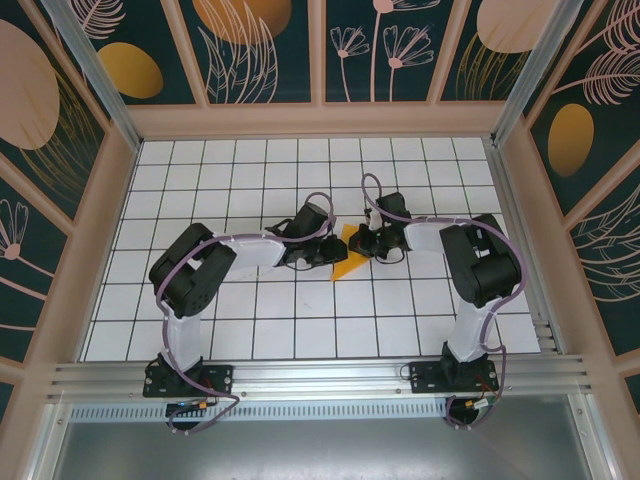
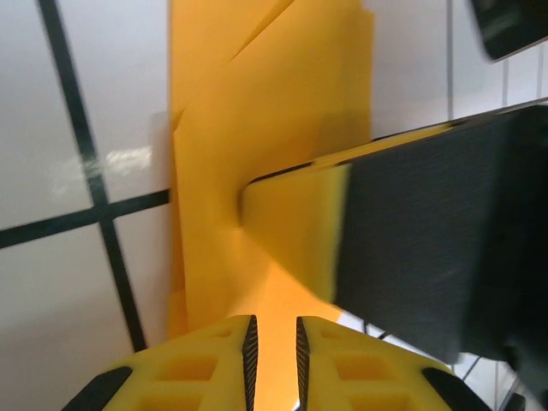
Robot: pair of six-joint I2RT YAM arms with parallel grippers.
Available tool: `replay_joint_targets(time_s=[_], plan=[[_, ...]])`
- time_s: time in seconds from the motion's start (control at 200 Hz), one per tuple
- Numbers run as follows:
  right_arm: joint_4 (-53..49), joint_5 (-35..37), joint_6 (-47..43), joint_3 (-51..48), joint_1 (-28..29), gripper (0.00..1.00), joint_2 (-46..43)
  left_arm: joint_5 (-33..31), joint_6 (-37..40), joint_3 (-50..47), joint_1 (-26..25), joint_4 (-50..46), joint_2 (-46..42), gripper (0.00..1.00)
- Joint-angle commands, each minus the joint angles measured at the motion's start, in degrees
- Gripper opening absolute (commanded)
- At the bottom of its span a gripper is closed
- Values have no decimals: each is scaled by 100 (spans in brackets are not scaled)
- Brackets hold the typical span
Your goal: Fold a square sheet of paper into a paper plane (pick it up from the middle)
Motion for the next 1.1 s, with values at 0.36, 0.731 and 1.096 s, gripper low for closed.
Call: replay_joint_targets(time_s=[0.36, 0.731, 1.096], plan=[[-176, 312, 123, -164, -57, 3, 389, 405, 200, 5, -88, -133, -6, 22], [-236, 375, 149, -131, -57, 3, 469, 127, 208, -200, -203, -503, -6, 21], [-260, 404, 149, -117, -66, 3, 514, 217, 97, -436, -241, -403, -100, 21]])
